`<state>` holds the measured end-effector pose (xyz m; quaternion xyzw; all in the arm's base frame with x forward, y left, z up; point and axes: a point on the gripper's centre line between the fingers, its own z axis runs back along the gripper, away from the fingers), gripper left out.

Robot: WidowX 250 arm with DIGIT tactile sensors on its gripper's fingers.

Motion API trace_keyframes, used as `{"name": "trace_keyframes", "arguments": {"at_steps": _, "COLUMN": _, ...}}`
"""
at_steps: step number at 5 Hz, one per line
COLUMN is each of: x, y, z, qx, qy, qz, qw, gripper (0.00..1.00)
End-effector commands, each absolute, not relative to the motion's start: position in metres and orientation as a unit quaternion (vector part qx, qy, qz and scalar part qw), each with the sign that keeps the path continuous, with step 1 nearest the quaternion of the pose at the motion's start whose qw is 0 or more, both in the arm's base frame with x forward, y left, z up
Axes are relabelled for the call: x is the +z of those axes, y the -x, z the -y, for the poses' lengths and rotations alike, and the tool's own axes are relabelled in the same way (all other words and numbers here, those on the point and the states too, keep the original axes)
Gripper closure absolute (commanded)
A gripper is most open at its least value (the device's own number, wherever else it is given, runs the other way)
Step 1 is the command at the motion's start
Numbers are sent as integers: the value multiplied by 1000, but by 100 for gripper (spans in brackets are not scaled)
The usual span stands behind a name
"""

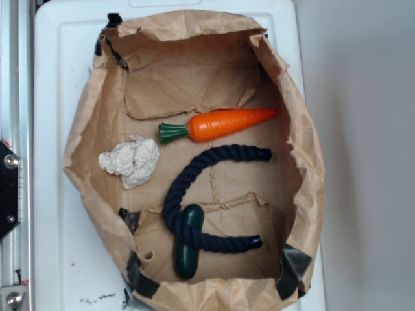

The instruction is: Grab the blue rope.

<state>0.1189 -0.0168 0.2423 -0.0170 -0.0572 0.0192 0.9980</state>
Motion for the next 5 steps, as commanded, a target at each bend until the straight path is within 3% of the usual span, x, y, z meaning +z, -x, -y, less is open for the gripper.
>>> {"name": "trace_keyframes", "arguments": {"at_steps": 1, "x": 242, "y": -119, "z": 17, "qx": 19, "qy": 17, "qz": 57, "qw": 998, "gripper": 0}}
{"name": "trace_keyframes", "arguments": {"at_steps": 2, "x": 227, "y": -161, "z": 26, "qx": 74, "qy": -11, "qz": 92, "qw": 993, "gripper": 0}}
{"name": "trace_keyframes", "arguments": {"at_steps": 3, "x": 219, "y": -207, "z": 32, "qx": 75, "qy": -14, "qz": 90, "qw": 993, "gripper": 0}}
{"name": "trace_keyframes", "arguments": {"at_steps": 5, "x": 183, "y": -269, "z": 15, "qx": 87, "qy": -12, "qz": 104, "qw": 991, "gripper": 0}}
